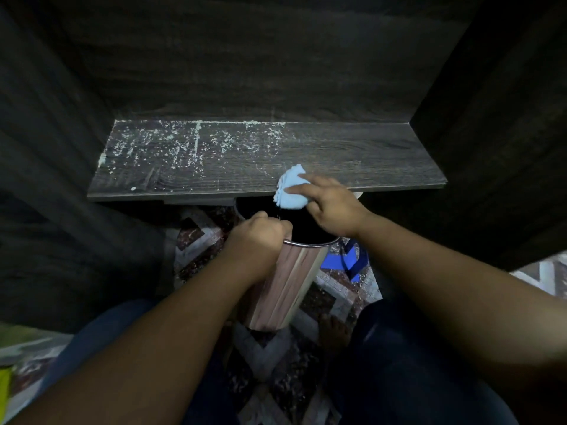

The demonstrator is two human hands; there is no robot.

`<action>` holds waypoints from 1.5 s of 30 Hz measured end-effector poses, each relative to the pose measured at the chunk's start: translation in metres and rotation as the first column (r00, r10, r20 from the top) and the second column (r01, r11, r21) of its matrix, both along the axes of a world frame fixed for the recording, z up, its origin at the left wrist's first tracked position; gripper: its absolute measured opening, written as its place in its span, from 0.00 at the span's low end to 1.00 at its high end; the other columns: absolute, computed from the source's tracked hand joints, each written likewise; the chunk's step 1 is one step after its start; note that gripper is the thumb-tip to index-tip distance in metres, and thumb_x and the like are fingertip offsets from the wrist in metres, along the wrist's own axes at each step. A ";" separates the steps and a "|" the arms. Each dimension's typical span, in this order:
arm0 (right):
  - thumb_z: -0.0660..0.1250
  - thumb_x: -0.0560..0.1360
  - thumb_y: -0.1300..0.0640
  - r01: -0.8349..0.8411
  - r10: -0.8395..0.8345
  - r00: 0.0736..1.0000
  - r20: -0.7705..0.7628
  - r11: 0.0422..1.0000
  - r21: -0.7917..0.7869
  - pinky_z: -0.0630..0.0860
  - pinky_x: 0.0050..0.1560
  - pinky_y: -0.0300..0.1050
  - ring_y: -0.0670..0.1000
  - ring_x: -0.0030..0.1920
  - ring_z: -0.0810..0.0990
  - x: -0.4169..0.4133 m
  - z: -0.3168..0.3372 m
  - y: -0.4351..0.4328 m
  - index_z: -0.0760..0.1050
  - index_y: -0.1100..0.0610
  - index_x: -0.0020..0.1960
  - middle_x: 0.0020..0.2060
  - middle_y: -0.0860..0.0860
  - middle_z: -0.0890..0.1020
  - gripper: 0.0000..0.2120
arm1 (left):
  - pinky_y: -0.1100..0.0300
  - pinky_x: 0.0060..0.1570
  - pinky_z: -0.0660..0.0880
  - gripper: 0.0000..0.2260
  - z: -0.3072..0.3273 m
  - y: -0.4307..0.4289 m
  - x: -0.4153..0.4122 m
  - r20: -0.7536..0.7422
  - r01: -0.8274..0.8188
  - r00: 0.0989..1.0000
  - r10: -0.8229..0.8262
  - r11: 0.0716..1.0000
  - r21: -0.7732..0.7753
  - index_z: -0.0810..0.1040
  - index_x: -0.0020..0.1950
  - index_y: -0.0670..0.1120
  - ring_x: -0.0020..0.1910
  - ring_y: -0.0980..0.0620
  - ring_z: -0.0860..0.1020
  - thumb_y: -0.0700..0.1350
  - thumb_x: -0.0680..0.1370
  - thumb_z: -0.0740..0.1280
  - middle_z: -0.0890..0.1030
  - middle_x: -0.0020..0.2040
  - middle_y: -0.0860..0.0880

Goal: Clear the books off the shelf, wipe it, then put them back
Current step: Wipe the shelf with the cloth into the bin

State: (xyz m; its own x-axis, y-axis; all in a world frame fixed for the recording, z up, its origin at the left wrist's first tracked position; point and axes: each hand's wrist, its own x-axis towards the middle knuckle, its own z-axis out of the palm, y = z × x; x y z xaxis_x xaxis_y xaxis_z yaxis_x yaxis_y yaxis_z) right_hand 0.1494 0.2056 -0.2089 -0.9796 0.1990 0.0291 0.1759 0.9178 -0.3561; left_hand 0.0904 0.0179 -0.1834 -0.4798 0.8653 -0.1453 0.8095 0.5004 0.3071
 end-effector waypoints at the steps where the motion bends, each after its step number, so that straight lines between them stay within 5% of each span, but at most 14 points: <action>1: 0.57 0.74 0.62 -0.001 0.000 1.000 -0.008 0.999 -0.039 0.59 0.71 0.48 0.58 0.71 0.66 0.005 0.003 -0.001 0.75 0.54 0.67 0.69 0.60 0.71 0.23 | 0.59 0.47 0.71 0.17 0.001 0.000 0.000 0.000 -0.002 1.000 0.002 1.000 -0.018 0.75 0.59 0.50 0.52 0.47 0.75 0.36 0.74 0.61 0.72 0.49 0.47; 9: 0.67 0.71 0.62 0.224 -0.316 0.882 -0.349 0.934 -0.278 0.63 0.68 0.39 0.54 0.66 0.71 0.001 0.051 -0.004 0.78 0.55 0.63 0.63 0.57 0.72 0.20 | 0.59 0.50 0.70 0.17 0.009 -0.003 0.008 -0.022 0.013 1.000 -0.014 0.997 -0.070 0.75 0.61 0.49 0.58 0.47 0.74 0.35 0.75 0.61 0.74 0.55 0.46; 11: 0.67 0.70 0.60 0.215 -0.264 0.922 -0.285 0.958 -0.192 0.64 0.69 0.46 0.57 0.66 0.70 0.000 0.039 -0.011 0.78 0.55 0.63 0.64 0.59 0.72 0.21 | 0.58 0.51 0.71 0.17 0.010 -0.003 0.006 -0.018 0.010 1.000 -0.011 0.998 -0.063 0.75 0.62 0.49 0.58 0.46 0.74 0.35 0.76 0.62 0.74 0.55 0.46; 14: 0.67 0.73 0.59 0.127 -0.127 0.991 0.042 0.992 -0.004 0.62 0.69 0.45 0.57 0.68 0.69 0.004 0.021 -0.016 0.76 0.53 0.66 0.67 0.59 0.72 0.21 | 0.57 0.51 0.71 0.16 0.008 -0.002 0.006 -0.013 0.014 1.000 -0.015 0.998 -0.062 0.74 0.62 0.50 0.58 0.46 0.73 0.36 0.77 0.61 0.74 0.55 0.46; 19: 0.68 0.71 0.63 0.242 -0.243 0.929 -0.278 0.969 -0.038 0.63 0.66 0.50 0.64 0.64 0.69 -0.001 0.028 -0.013 0.77 0.55 0.64 0.66 0.60 0.71 0.21 | 0.56 0.52 0.71 0.15 0.004 0.001 0.003 -0.006 0.035 0.999 -0.036 0.998 -0.054 0.75 0.60 0.50 0.56 0.46 0.74 0.37 0.76 0.62 0.74 0.53 0.47; 24: 0.65 0.76 0.59 0.069 -0.080 0.993 0.090 0.991 0.115 0.58 0.70 0.46 0.56 0.69 0.67 0.002 0.020 -0.002 0.74 0.53 0.67 0.69 0.58 0.70 0.20 | 0.57 0.49 0.70 0.16 0.002 0.002 0.002 0.011 0.039 0.999 -0.039 0.999 -0.033 0.74 0.59 0.51 0.57 0.48 0.72 0.35 0.75 0.62 0.75 0.52 0.49; 30: 0.66 0.73 0.62 0.198 -0.194 0.971 -0.138 0.980 0.017 0.62 0.69 0.50 0.62 0.68 0.66 -0.019 0.032 0.023 0.75 0.54 0.66 0.69 0.58 0.69 0.22 | 0.57 0.47 0.72 0.15 -0.001 0.010 -0.002 0.008 0.059 0.998 -0.059 0.998 0.000 0.75 0.56 0.51 0.55 0.49 0.73 0.35 0.74 0.61 0.77 0.51 0.50; 38: 0.62 0.75 0.61 0.188 -0.116 0.962 -0.247 0.939 0.290 0.61 0.66 0.59 0.66 0.69 0.62 -0.074 0.033 0.062 0.71 0.53 0.68 0.74 0.61 0.61 0.22 | 0.54 0.48 0.76 0.17 -0.012 0.021 -0.010 0.002 0.109 0.994 -0.109 0.993 0.054 0.74 0.57 0.48 0.54 0.49 0.73 0.33 0.72 0.61 0.76 0.50 0.49; 41: 0.58 0.80 0.57 0.141 -0.042 0.969 -0.242 0.902 0.408 0.56 0.71 0.58 0.63 0.73 0.57 -0.099 0.032 0.072 0.66 0.52 0.72 0.77 0.59 0.55 0.20 | 0.54 0.44 0.75 0.16 -0.016 0.026 -0.017 -0.002 0.130 0.991 -0.130 0.990 0.059 0.76 0.54 0.48 0.53 0.50 0.73 0.32 0.71 0.61 0.78 0.48 0.50; 45: 0.54 0.82 0.58 -0.008 0.032 0.999 -0.034 0.832 0.554 0.46 0.75 0.56 0.59 0.77 0.46 -0.127 0.023 0.093 0.54 0.50 0.78 0.78 0.52 0.45 0.26 | 0.57 0.43 0.73 0.12 -0.020 0.030 -0.027 0.012 0.099 0.995 -0.099 0.993 0.061 0.76 0.52 0.51 0.44 0.54 0.69 0.36 0.75 0.64 0.71 0.42 0.54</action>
State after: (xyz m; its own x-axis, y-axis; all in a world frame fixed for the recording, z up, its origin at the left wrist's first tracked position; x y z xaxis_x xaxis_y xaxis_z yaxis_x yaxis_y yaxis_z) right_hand 0.0221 0.2988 -0.1863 -0.9787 0.1182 0.1680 0.1521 0.9666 0.2062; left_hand 0.0637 0.0475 -0.2030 -0.3894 0.9158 -0.0984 0.8491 0.3983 0.3470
